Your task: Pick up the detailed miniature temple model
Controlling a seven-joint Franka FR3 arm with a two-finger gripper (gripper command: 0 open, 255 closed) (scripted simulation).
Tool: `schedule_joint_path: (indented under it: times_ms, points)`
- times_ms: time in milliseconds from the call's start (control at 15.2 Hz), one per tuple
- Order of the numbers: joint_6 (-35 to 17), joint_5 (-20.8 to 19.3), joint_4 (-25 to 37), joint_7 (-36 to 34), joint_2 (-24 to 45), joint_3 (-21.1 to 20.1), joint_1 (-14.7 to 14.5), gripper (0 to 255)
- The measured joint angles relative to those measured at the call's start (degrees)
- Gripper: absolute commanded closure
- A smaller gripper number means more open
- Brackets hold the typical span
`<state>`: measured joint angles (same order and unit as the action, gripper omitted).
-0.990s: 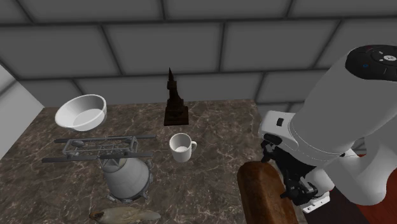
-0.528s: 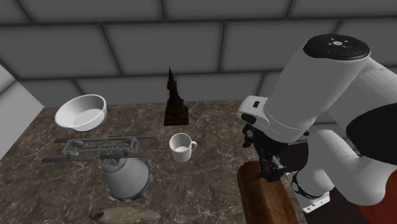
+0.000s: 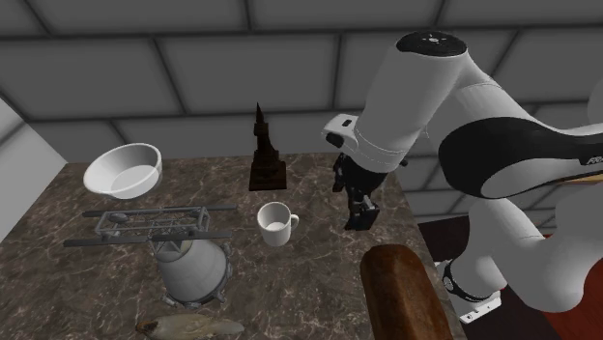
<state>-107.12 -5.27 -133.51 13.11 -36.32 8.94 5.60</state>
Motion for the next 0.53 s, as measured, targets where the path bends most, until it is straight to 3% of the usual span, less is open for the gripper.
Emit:
schedule_joint_path:
  times_ms: [528]
  points:
    - [-8.5,-0.24,7.17,7.54,9.65,7.78,1.32,0]
